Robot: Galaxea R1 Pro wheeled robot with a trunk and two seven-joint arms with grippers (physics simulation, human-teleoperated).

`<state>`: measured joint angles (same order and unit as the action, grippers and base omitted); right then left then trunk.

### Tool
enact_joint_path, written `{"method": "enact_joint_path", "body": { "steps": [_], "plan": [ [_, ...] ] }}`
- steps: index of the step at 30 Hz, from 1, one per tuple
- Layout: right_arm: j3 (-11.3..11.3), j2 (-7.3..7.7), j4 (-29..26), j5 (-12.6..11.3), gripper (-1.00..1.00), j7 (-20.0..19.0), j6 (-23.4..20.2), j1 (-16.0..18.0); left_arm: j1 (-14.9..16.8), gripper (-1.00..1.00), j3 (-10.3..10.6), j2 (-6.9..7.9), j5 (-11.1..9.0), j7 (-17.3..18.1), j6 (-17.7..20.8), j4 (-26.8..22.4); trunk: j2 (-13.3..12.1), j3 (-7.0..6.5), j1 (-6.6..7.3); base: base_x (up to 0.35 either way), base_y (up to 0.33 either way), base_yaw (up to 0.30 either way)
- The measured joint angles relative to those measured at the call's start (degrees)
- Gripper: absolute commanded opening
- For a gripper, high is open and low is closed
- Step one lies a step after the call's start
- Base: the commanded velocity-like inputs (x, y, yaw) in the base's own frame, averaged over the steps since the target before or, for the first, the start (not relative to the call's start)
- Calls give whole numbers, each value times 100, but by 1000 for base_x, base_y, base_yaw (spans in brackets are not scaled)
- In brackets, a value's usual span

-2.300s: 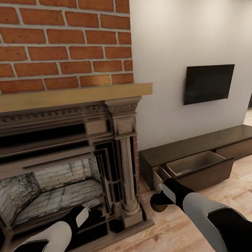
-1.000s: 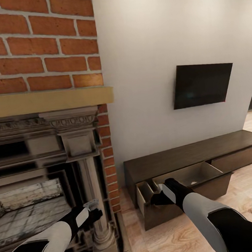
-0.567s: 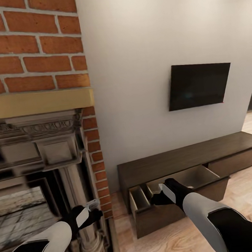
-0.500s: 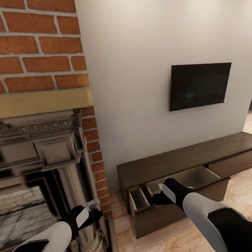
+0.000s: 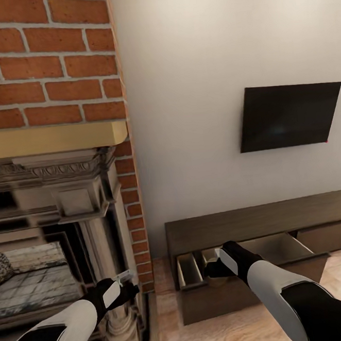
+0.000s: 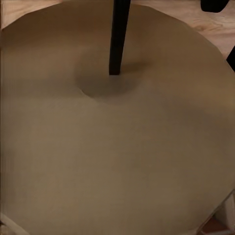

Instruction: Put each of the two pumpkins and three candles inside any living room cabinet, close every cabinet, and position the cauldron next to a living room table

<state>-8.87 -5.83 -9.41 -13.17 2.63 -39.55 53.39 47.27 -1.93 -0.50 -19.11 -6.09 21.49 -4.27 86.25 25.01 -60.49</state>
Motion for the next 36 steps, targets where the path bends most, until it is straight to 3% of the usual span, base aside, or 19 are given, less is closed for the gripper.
{"method": "enact_joint_path", "body": {
  "steps": [11, 26, 36],
  "plan": [
    [-4, 1, 1, 10, -100, 0, -1, 0, 0, 100, 0, -1, 0, 0, -1, 1, 0, -4, 2, 156, -283, 24],
    [-1, -1, 4, 5, -100, 0, 1, 2, -1, 100, 0, -7, -1, 0, -3, -1, 0, -32, 1, 156, -272, 245],
    [-2, 1, 1, 6, -100, 0, -2, -1, 0, 100, 0, -27, 0, 0, -7, 1, 0, -37, 0, 13, -296, 26]
  ]
}}
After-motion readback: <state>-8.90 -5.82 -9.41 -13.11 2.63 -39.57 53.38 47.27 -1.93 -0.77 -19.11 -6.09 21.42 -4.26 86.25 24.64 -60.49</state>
